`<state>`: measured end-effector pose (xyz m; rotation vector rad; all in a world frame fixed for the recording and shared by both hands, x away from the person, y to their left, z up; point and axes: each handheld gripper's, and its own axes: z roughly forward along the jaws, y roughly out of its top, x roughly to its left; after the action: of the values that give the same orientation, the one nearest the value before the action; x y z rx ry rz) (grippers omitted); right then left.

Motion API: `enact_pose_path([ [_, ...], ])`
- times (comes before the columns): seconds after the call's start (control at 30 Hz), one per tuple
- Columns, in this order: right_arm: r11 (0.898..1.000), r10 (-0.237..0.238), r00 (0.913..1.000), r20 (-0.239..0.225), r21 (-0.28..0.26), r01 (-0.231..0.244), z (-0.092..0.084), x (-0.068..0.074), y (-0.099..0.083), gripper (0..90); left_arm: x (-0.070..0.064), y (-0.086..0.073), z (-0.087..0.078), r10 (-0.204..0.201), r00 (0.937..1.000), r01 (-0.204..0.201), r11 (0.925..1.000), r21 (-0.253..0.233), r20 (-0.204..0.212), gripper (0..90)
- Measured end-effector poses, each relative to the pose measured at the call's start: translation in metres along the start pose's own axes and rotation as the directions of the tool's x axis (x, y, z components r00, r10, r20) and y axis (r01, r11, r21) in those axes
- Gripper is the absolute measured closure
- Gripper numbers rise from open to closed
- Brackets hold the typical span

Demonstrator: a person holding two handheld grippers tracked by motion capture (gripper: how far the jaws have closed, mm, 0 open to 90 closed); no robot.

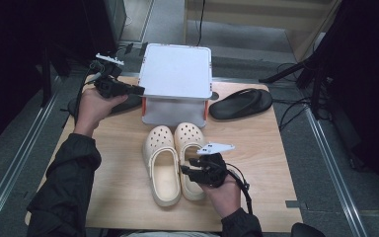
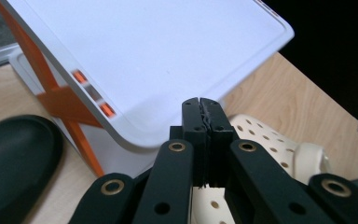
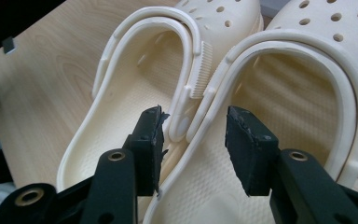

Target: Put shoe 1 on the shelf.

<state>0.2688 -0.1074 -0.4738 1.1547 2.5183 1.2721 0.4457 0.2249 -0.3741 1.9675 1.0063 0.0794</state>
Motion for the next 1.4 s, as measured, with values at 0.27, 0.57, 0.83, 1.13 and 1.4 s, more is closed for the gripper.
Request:
enact_pose_path([
  [0.27,1.000,0.014,0.9997,0.020,-0.007,-0.014,0.011,0.005,0.004,50.3,0.010,0.010,0.011,0.025,0.9996,-0.025,0.9997,0.006,-0.013,90.0],
  [0.57,0.999,0.051,0.9974,0.051,-0.018,-0.050,0.022,0.008,0.010,48.2,0.015,0.010,0.021,0.037,0.9993,-0.036,0.9990,0.024,-0.005,90.0],
  [0.83,0.998,0.064,0.9924,0.105,-0.006,-0.064,0.024,0.011,0.006,48.1,0.017,0.007,0.020,0.031,0.9993,-0.031,0.9995,0.011,0.023,90.0],
  [1.13,0.995,0.095,0.9882,0.120,-0.019,-0.093,0.037,0.010,0.010,48.4,0.015,0.006,0.021,0.032,0.9989,-0.033,0.9994,0.015,0.035,90.0],
  [1.4,0.993,0.122,0.9836,0.133,-0.013,-0.121,0.047,0.008,0.014,51.3,0.015,0.005,0.021,0.030,0.9988,-0.031,0.9994,0.014,0.038,90.0],
])
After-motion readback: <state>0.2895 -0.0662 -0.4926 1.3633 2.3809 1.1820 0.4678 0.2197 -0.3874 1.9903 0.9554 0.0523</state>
